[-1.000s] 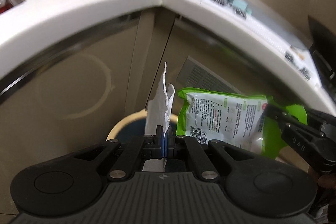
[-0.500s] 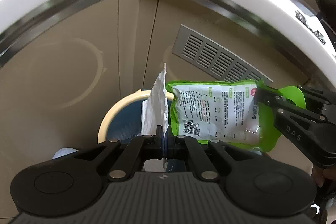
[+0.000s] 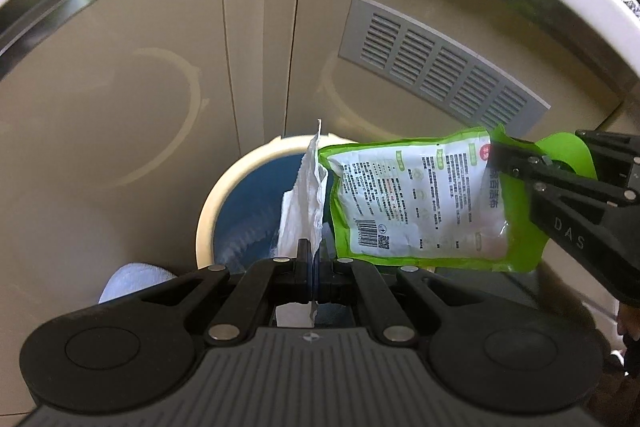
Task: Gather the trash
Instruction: 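Carry the tissue and green packet down over the blue bin, then open both grippers to drop the tissue and packet into the bin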
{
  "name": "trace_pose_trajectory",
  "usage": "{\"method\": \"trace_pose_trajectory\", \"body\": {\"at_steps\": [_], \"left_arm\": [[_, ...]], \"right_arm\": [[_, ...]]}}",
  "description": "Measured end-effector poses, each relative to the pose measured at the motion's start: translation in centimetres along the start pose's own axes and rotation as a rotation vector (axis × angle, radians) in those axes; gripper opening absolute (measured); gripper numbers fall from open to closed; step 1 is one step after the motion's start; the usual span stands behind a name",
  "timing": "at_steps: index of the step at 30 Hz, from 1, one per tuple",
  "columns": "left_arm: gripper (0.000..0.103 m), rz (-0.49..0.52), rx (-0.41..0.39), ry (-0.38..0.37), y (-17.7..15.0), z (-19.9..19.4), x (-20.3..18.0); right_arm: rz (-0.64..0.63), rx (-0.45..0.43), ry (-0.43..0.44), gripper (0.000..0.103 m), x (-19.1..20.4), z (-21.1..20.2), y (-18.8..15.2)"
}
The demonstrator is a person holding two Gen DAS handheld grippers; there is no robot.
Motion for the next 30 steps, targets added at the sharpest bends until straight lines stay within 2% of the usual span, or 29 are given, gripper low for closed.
{"method": "trace_pose_trajectory", "body": {"at_steps": [11, 25, 28, 30], "left_arm": [[0.0, 0.008, 0.096, -0.016, -1.5, 3.0, -0.3], [0.0, -0.008, 0.159, -0.043, -1.8, 6.1, -0.4], [0.0, -0.011, 0.172, -0.032, -1.7, 6.5, -0.1], [0.004, 0.016, 0.16, 0.012, -1.3, 6.7, 0.1]], "right_arm": [[-0.01, 0.057, -0.017, 0.005, 0.1, 2.4, -1.3], [-0.056, 0.112, -0.029, 0.006, 1.0, 5.4, -1.5], [-0.06, 0.12, -0.035, 0.008, 1.1, 6.0, -1.3], [-0.053, 0.134, -0.035, 0.013, 1.0, 6.4, -1.3]]}}
Point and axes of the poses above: each gripper's, at about its wrist camera, not at the fingertips, and z roughly the way its jaws point, x to its left, y to its top, the point moved 10 cm from there along z, roughly the way its jaws point, and after that the axes turned 8 degrees about z, right-handed, at the moved point
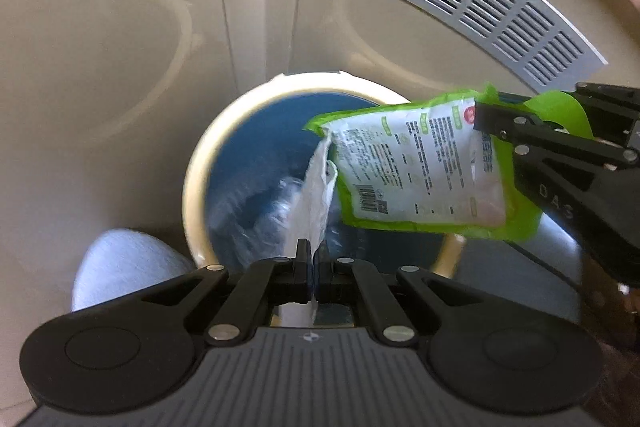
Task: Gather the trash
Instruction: 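Open both grippers to drop the tissue and packet into the bin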
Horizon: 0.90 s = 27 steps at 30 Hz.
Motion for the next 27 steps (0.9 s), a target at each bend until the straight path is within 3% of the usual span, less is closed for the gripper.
{"method": "trace_pose_trajectory", "body": {"at_steps": [2, 3, 4, 5, 6, 7, 11, 16, 27], "left_arm": [[0.034, 0.036, -0.015, 0.051, 0.4, -0.2, 0.1], [0.07, 0.034, -0.02, 0.063, 0.6, -0.3, 0.2], [0.093, 0.024, -0.026, 0.073, 0.8, -0.4, 0.4], [0.097, 0.016, -0.039, 0.081, 0.9, -0.6, 0.5], [0.103, 0.015, -0.047, 0.085, 0.9, -0.8, 0.5], [0.103, 0.016, -0.047, 0.089, 0.9, -0.8, 0.6], [0.103, 0.047, -0.018, 0.112, 0.5, -1.3, 0.5], [0.103, 0.089, -0.075, 0.167, 0.3, -4.4, 0.6], [0.103, 0.014, -0.145, 0.255, -0.2, -8.9, 1.3]], "right_arm": [[0.023, 0.009, 0.0, 0.021, -0.3, 0.2, 0.3], [0.034, 0.01, -0.009, 0.027, -0.5, 0.3, 0.4], [0.044, 0.007, -0.018, 0.042, -0.7, 0.2, 0.6], [0.053, 0.003, -0.022, 0.058, -1.0, 0.1, 0.7], [0.061, -0.002, -0.025, 0.064, -1.3, -0.1, 0.8], [0.065, -0.006, -0.029, 0.072, -1.6, -0.3, 0.8], [0.098, -0.013, -0.032, 0.082, -2.6, -1.6, 0.8], [0.133, -0.045, 0.007, 0.089, -2.5, -4.6, 0.6], [0.075, -0.135, 0.049, 0.098, -0.2, -9.0, -0.6]]}}
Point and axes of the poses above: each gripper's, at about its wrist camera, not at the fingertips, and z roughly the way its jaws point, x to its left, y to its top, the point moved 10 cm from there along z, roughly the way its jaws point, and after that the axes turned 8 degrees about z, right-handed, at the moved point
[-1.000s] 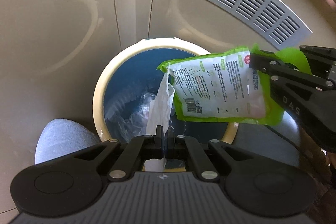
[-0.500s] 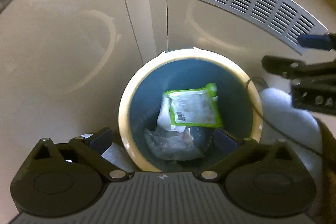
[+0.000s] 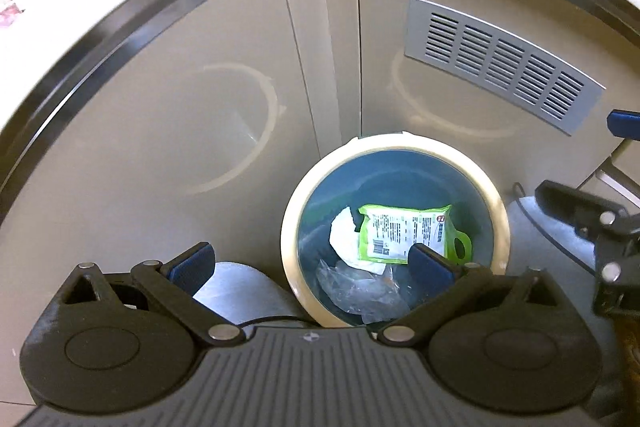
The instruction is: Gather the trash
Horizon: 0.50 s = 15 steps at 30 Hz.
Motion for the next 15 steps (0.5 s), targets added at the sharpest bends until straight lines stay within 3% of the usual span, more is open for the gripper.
{"method": "trace_pose_trajectory", "body": {"at_steps": [9, 15], "left_arm": [[0.103, 0.105, -0.018, 0.011, -0.2, -1.2, -1.9], [0.103, 0.087, -0.007, 0.015, -0.7, -1.2, -1.4]], "right_arm": [[-0.016, -0.061, -0.004, 0.101, 0.8, -2.6, 0.0], [-0.01, -0.07, 0.003, 0.103, 0.9, -3.2, 0.0]]}}
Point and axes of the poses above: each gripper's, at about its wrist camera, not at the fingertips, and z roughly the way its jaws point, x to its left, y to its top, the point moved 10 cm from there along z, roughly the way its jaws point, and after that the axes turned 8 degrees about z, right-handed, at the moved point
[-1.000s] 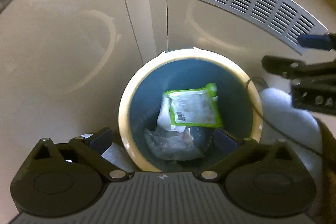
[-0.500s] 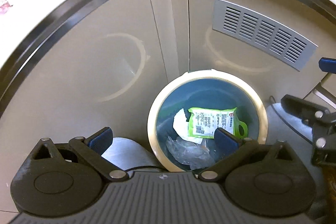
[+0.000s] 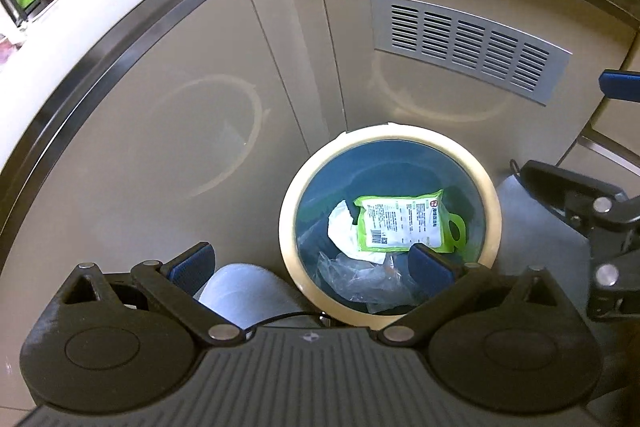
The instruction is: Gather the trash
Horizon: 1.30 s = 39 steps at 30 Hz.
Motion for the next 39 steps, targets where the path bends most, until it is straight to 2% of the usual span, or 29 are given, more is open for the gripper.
{"method": "trace_pose_trajectory", "body": {"at_steps": [10, 25, 39], "left_arm": [[0.103, 0.016, 0.001, 0.009, -0.7, -0.2, 0.2], [0.103, -0.025, 0.054, -0.066, -1.4, 1.8, -0.2], [0.103, -0.036, 0.091, -0.07, -1.5, 3.0, -0.4]], "right_arm": [[0.027, -0.002, 0.001, 0.103, -0.1, -0.1, 0.0], [-0.014, 0.091, -0.006, 0.103, 0.5, 1.7, -1.6], [-0.001, 0.148, 0.022, 0.103, 0.4, 3.7, -1.9]]}}
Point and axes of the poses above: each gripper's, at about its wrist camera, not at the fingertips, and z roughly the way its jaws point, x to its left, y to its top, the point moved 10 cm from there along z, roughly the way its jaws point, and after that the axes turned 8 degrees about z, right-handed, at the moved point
